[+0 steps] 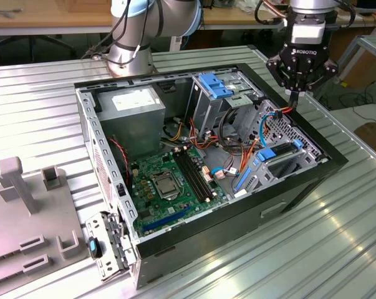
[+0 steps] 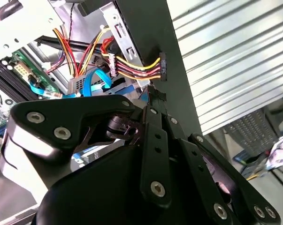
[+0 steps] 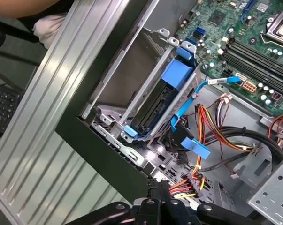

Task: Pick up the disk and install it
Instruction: 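Insert the first disk wire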

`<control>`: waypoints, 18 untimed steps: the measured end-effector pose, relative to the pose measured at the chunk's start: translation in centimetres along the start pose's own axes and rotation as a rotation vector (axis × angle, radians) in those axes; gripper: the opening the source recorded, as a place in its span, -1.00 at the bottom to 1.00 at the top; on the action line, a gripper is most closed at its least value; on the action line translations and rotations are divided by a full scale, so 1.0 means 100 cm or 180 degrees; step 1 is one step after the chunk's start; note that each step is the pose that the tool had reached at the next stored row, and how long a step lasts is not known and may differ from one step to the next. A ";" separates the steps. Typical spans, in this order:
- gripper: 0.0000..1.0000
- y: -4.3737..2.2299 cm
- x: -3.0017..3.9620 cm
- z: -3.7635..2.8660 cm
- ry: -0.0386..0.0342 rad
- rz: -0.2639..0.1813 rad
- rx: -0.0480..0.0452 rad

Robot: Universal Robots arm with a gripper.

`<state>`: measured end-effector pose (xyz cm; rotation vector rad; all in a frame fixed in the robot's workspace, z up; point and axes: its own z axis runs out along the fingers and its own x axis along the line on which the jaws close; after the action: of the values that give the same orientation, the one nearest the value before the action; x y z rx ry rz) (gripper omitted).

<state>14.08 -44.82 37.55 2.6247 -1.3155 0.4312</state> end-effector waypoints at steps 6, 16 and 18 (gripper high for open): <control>-0.79 -0.0055 -0.0065 -0.0015 0.0328 -0.0099 -0.0227; -0.79 -0.0099 -0.0140 0.0026 0.0429 -0.0558 -0.0094; -0.79 -0.0109 -0.0153 0.0022 0.0439 -0.0706 -0.0032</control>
<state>14.12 -43.08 36.81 2.6396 -0.9702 0.5564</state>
